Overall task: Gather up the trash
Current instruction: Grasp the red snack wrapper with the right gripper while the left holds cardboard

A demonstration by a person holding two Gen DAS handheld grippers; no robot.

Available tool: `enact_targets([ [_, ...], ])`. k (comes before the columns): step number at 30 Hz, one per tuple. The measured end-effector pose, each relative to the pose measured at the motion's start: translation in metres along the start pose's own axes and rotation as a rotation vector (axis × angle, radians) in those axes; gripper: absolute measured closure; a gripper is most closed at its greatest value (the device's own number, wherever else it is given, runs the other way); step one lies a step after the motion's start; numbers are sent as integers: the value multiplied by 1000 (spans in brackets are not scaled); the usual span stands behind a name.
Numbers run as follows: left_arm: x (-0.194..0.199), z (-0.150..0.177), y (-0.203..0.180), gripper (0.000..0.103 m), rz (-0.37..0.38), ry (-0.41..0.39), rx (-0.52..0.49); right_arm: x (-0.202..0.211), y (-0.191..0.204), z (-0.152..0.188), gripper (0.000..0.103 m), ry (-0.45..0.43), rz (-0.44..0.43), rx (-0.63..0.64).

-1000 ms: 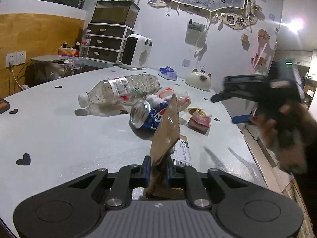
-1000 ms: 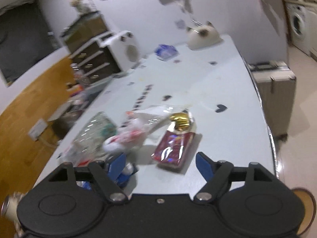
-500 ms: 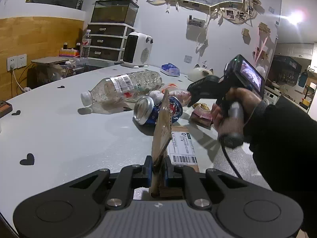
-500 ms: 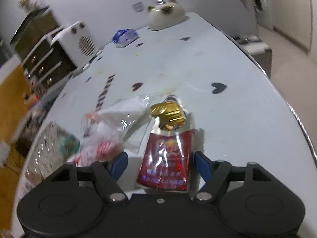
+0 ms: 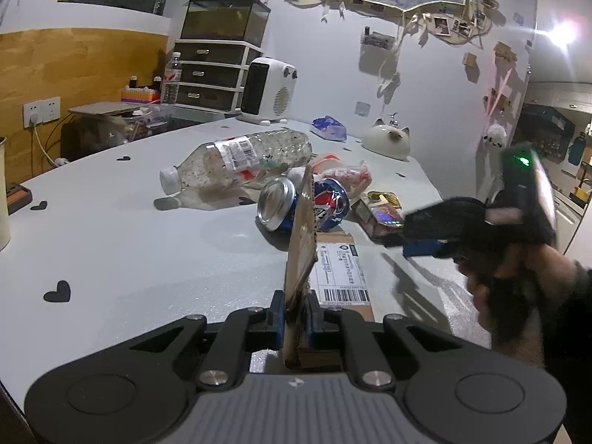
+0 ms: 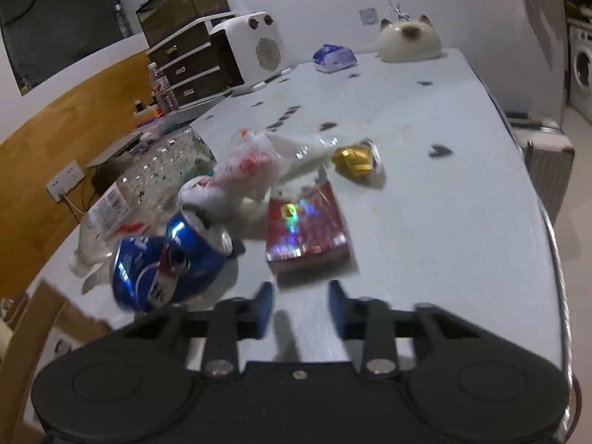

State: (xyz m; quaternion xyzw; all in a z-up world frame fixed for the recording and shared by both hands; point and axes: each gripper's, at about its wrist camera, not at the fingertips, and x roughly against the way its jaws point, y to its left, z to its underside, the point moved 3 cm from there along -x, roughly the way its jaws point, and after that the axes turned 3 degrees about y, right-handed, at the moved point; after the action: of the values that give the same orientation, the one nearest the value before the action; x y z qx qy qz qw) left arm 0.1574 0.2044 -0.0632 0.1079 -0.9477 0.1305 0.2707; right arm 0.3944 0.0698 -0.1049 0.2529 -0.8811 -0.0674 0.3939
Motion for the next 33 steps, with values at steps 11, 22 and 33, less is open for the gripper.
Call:
enact_targets([
  [11, 4, 2, -2, 92, -5, 1, -1, 3, 12, -12, 31, -115, 31, 105],
  [22, -2, -1, -2, 92, -7, 25, -8, -36, 23, -30, 47, -56, 64, 137],
  [33, -6, -1, -2, 85, -32, 25, -17, 24, 6, 18, 48, -39, 33, 122],
])
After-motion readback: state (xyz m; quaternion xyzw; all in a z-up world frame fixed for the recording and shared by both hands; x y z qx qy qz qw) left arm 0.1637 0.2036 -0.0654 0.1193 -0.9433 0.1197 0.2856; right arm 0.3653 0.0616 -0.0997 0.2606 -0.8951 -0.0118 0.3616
